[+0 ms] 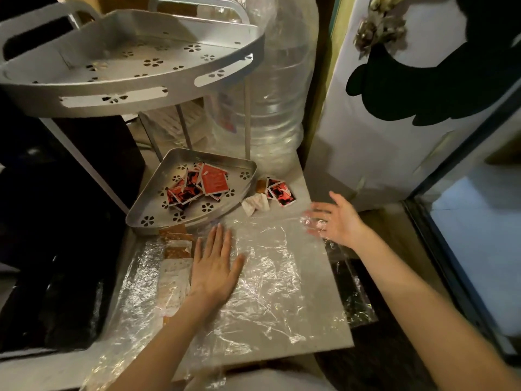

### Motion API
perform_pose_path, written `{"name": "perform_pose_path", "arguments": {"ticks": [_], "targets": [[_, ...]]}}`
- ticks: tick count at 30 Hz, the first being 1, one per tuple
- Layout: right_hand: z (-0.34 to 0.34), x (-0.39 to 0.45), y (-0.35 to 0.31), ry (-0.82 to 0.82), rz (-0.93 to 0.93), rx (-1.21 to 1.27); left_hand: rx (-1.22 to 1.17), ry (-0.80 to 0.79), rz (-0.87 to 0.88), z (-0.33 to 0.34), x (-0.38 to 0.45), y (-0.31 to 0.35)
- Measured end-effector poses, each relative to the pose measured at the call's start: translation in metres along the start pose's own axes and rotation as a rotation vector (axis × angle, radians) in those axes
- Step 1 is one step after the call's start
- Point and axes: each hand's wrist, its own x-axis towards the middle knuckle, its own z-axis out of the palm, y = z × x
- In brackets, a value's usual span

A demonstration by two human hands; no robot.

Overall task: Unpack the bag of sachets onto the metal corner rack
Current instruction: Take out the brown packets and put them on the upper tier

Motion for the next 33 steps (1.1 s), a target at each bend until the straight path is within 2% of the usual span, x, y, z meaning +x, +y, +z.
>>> {"name": "perform_pose_path", "arguments": {"ticks": [3, 10, 13, 16, 18, 21, 23, 26, 29, 30, 33], "targets": [[-0.003, -0.006, 0.003, 0.002, -0.105, -0.151, 0.014, 0.015, 0.008, 0.002, 0.000, 0.000], [-0.005, -0.001, 0.016, 0.254, -0.365, -0.800, -0.029, -0.017, 0.011, 0.000, 0.002, -0.001], [0.012, 0.000, 0.019, 0.341, -0.522, -1.107, -0.175, -0.042, 0.013, -0.008, 0.004, -0.003], [0.039, -0.009, 0.016, 0.437, -0.640, -1.505, -0.499, 0.029, 0.051, -0.027, -0.003, -0.004], [0.065, -0.016, 0.015, 0.364, -0.773, -1.603, -0.637, 0.161, 0.077, -0.046, -0.012, -0.003], [0.106, -0.022, 0.019, 0.084, -0.880, -1.535, -0.613, 0.382, 0.079, -0.069, -0.027, -0.006], [0.134, -0.024, 0.025, -0.107, -0.878, -1.458, -0.566, 0.430, 0.001, -0.076, -0.041, -0.015], [0.168, -0.023, 0.040, -0.306, -0.800, -1.451, -0.581, 0.333, -0.200, -0.071, -0.063, -0.040], [0.191, -0.025, 0.056, -0.378, -0.801, -1.526, -0.565, 0.046, -0.533, -0.060, -0.081, -0.063], [0.197, -0.025, 0.060, -0.380, -0.821, -1.546, -0.525, -0.038, -0.596, -0.058, -0.086, -0.068], [0.207, -0.029, 0.072, -0.367, -0.892, -1.614, -0.471, -0.093, -0.578, -0.052, -0.093, -0.068]]}}
